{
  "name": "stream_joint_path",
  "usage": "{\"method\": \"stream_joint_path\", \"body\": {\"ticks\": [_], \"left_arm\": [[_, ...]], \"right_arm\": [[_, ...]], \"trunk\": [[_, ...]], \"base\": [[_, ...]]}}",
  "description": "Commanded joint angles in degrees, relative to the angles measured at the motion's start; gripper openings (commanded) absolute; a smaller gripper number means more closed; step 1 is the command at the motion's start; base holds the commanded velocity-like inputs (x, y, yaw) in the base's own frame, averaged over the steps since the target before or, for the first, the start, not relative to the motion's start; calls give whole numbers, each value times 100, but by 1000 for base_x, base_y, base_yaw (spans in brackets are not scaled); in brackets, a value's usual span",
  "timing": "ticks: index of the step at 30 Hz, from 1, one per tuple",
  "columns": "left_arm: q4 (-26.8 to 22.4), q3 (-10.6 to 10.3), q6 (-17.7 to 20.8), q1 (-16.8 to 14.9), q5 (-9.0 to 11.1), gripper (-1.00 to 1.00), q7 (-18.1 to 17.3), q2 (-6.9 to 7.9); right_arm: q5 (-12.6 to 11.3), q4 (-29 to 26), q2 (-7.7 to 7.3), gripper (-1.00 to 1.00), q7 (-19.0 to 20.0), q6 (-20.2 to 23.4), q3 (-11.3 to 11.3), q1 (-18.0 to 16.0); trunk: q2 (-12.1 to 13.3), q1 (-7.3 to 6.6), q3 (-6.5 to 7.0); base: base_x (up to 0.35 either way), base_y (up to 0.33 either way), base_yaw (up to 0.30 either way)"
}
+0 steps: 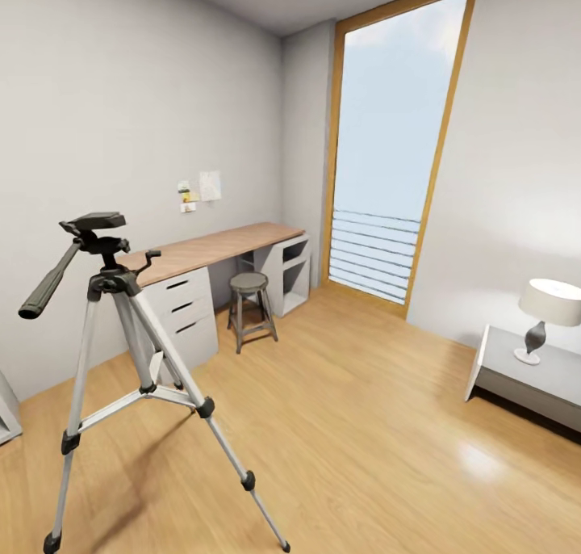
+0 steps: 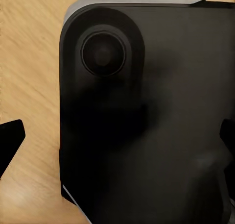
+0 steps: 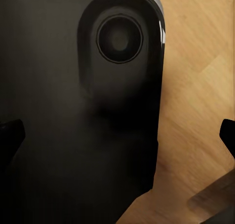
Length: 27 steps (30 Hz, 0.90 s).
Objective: Attach the digital camera to the camera tripod in the bedroom.
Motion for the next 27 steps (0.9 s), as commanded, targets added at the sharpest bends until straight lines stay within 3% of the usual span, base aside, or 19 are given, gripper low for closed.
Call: {"method": "stream_joint_path", "body": {"ticks": [1, 10, 19, 22, 27], "left_arm": [[-8, 3, -7, 3, 39, 100, -1, -1], [-8, 3, -10, 3, 35, 100, -1, -1], [-136, -28, -4, 3, 30, 100, 20, 2], [-439, -33, 45, 3, 23, 100, 36, 19], [-1398, -28, 413, 1, 24, 100, 49, 168]], "right_arm": [[4, 0, -1, 100, -1, -19, 3, -1], [3, 0, 0, 100, -1, -24, 3, -1], [-5, -116, -64, 100, -10, -249, -7, -11], [-3, -400, -119, 100, -20, -234, -10, -32], [-6, -1619, -175, 100, -36, 309, -24, -63]], "trunk": [[-1, 3, -3], [-1, 3, -3], [-1, 3, -3], [-1, 3, -3], [-1, 3, -3]], "base": [[224, 0, 0], [202, 0, 0], [36, 0, 0], [6, 0, 0], [2, 0, 0]]}}
